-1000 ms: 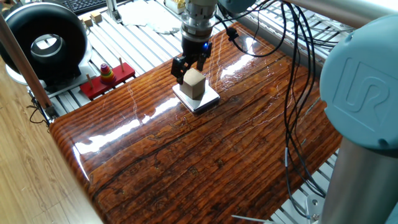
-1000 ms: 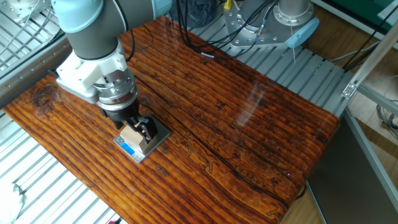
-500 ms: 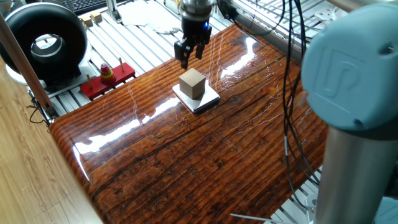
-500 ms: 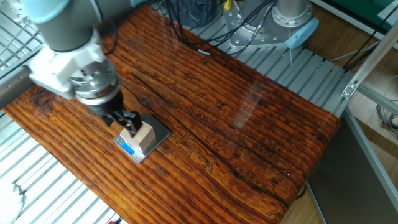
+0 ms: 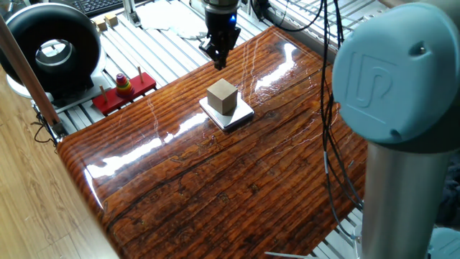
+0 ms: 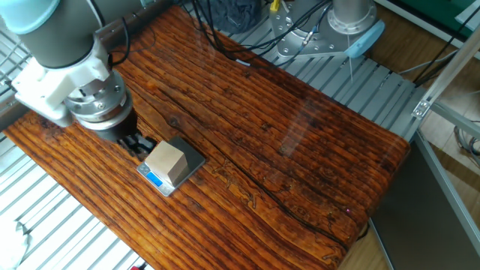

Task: Place the block on the scale

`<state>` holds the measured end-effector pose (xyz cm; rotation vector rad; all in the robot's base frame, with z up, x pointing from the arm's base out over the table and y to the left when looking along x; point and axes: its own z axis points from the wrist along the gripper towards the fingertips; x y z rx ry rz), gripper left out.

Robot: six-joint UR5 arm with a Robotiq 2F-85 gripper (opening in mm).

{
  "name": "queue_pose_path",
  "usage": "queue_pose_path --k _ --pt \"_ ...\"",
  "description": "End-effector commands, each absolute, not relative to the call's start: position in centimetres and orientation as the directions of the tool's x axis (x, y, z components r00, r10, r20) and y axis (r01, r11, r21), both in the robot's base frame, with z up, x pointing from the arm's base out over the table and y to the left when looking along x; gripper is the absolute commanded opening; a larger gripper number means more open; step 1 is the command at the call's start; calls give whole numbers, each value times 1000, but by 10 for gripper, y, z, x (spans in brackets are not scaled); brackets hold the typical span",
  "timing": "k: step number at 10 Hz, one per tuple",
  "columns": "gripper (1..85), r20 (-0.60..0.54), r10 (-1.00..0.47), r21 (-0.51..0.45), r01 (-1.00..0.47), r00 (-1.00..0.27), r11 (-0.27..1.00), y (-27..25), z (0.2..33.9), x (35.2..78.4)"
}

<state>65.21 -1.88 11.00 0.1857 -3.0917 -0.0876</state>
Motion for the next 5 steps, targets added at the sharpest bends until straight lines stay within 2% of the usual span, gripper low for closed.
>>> queue_pose_path --k 1,5 --pt "10 26 -120 49 -118 -992 992 -18 113 664" --pt "10 40 -147 64 -144 -988 988 -18 113 662"
